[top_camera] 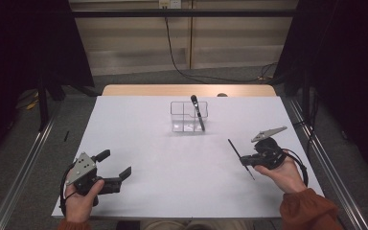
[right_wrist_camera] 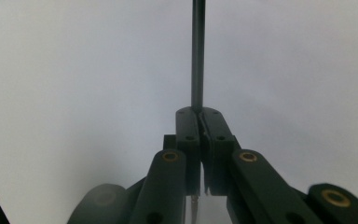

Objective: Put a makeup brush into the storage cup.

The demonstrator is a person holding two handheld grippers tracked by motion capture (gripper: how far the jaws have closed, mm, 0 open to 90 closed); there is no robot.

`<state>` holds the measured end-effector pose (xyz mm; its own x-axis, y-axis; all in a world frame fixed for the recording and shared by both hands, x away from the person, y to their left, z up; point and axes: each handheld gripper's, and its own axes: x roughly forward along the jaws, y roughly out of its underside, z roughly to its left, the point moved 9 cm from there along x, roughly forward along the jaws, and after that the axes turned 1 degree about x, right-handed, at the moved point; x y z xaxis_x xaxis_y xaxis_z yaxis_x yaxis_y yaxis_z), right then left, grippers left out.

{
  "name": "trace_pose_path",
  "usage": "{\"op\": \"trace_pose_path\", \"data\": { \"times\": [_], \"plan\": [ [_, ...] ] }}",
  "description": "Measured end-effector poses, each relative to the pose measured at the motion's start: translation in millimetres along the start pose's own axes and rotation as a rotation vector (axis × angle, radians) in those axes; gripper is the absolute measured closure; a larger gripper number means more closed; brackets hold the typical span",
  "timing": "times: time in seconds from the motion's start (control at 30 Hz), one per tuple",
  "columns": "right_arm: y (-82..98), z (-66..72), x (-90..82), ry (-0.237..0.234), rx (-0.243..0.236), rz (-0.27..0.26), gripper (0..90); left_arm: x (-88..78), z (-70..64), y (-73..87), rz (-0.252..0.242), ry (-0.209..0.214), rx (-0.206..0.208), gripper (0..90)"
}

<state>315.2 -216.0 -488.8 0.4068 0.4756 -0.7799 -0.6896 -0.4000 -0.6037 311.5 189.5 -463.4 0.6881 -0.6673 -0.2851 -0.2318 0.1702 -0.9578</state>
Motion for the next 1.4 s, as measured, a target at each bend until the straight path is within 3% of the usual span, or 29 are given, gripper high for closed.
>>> {"op": "trace_pose_path", "data": {
  "times": [0.47, 0.7, 0.87, 1.4],
  "plan": [
    [-17.4, 5.6, -9.6, -0.061, -0.034, -0.291, 86.6, -3.2, 0.9, -2.6, -0.015, -0.003, -0.002, 3.3],
    [-27.1, 11.2, -18.3, -0.114, -0.055, -0.38, 86.6, -4.0, -0.7, -4.1, -0.024, 0.01, -0.006, 3.3],
    [-33.8, 25.5, -21.8, -0.171, -0.106, -0.396, 86.6, -3.8, -2.8, -5.4, -0.025, 0.015, -0.004, 3.2],
    [-58.9, 54.4, -6.6, -0.246, -0.179, -0.395, 86.5, -1.1, -12.0, -9.0, -0.028, 0.044, 0.008, 3.0]
  ]
}}
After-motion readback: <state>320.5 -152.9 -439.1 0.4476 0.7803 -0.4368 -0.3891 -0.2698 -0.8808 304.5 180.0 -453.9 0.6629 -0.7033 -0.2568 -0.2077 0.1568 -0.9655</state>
